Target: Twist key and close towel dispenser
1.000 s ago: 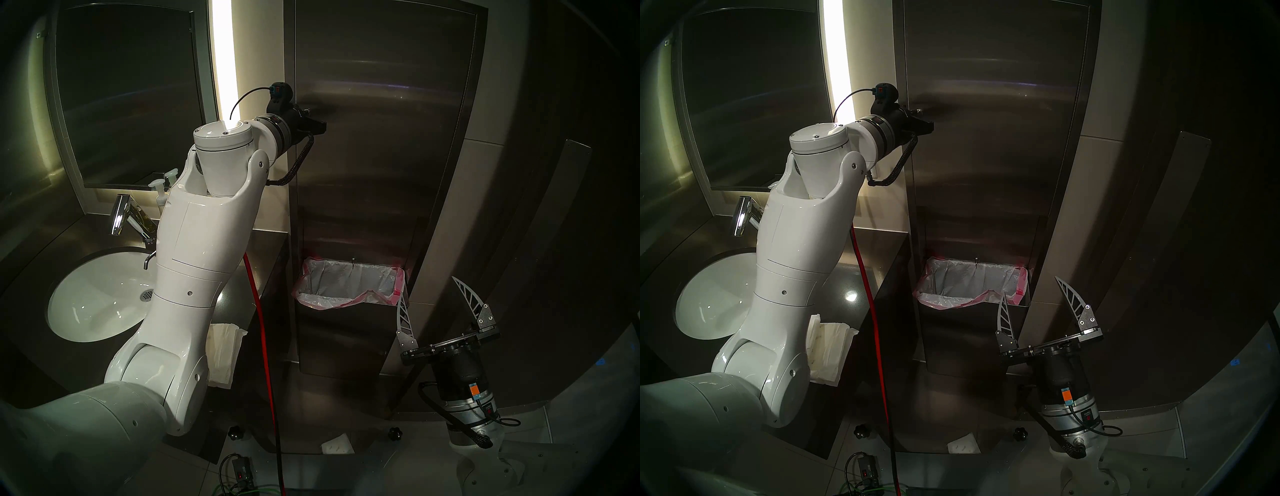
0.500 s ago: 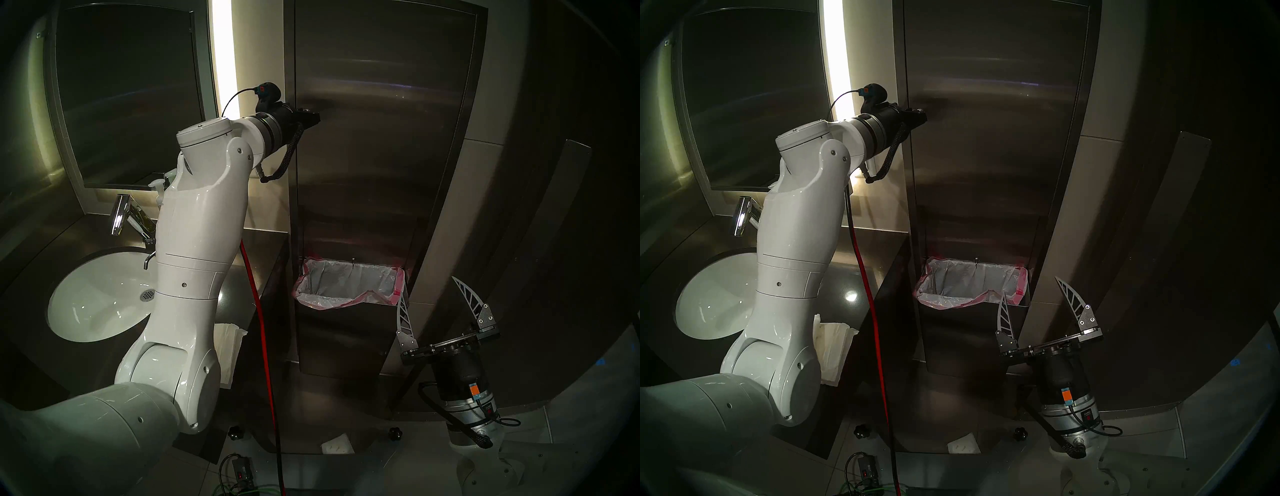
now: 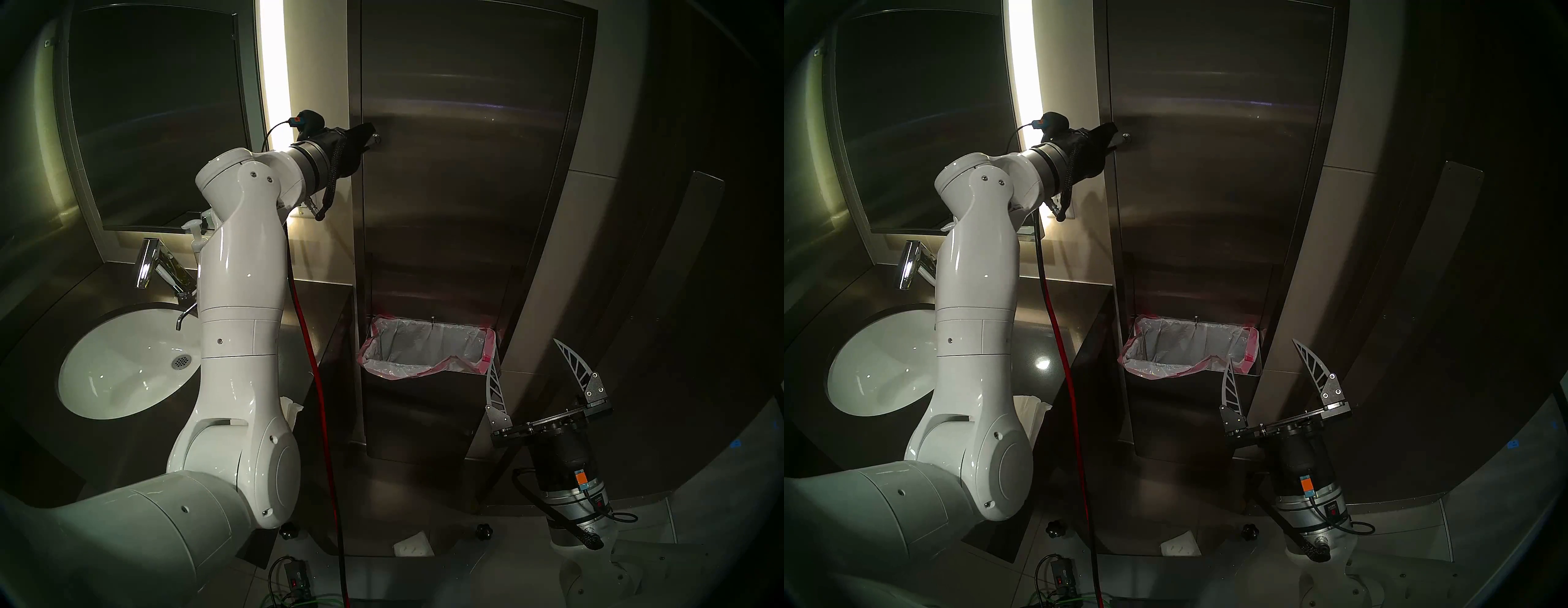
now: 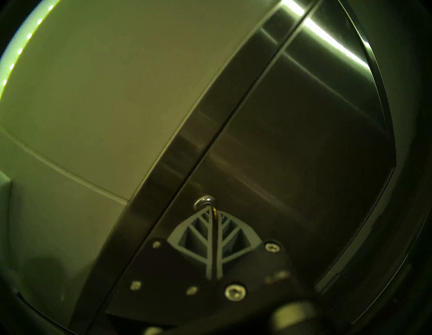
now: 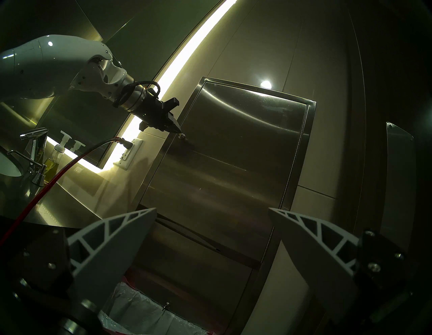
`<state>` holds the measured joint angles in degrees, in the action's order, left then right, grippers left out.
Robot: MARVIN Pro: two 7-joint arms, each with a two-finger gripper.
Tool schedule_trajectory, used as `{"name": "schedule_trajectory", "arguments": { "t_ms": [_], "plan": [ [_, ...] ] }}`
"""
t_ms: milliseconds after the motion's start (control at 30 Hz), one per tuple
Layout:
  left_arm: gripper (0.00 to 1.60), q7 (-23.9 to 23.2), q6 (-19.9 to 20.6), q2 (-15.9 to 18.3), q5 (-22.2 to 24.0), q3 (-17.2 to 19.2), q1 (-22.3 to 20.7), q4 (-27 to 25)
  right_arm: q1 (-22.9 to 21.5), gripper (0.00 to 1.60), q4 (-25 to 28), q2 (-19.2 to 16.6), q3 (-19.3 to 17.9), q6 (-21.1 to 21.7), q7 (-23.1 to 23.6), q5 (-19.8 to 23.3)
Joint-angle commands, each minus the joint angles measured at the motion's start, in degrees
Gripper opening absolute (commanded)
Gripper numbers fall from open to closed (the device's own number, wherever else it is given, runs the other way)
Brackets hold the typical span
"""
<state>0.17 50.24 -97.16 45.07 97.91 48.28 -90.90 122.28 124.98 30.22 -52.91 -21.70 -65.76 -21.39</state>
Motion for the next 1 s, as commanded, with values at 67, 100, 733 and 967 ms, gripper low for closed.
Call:
{"name": "schedule_trajectory", "arguments": {
  "t_ms": [67, 100, 733, 967],
  "plan": [
    [0.0, 4.73, 0.68, -6.48, 6.89, 8.35, -5.17, 1.38, -0.09, 1.6, 0.56, 0.1, -0.01, -0.01, -0.07, -0.28],
    [0.0, 5.17, 0.59, -6.54, 7.32, 9.09, -5.74, 1.62, -0.09, 1.6, 0.56, 0.1, -0.01, -0.01, -0.06, -0.27],
    [1.6, 6.09, 4.76, -4.65, -0.26, 0.94, -4.46, -7.82, -0.13, 1.6, 0.43, 0.08, -0.01, -0.06, -0.02, -0.14],
    [1.6, 4.35, 4.76, -1.1, -7.4, -6.78, 1.59, -14.19, -0.14, 1.6, 0.42, 0.08, -0.01, -0.07, -0.02, -0.13]
  ]
}}
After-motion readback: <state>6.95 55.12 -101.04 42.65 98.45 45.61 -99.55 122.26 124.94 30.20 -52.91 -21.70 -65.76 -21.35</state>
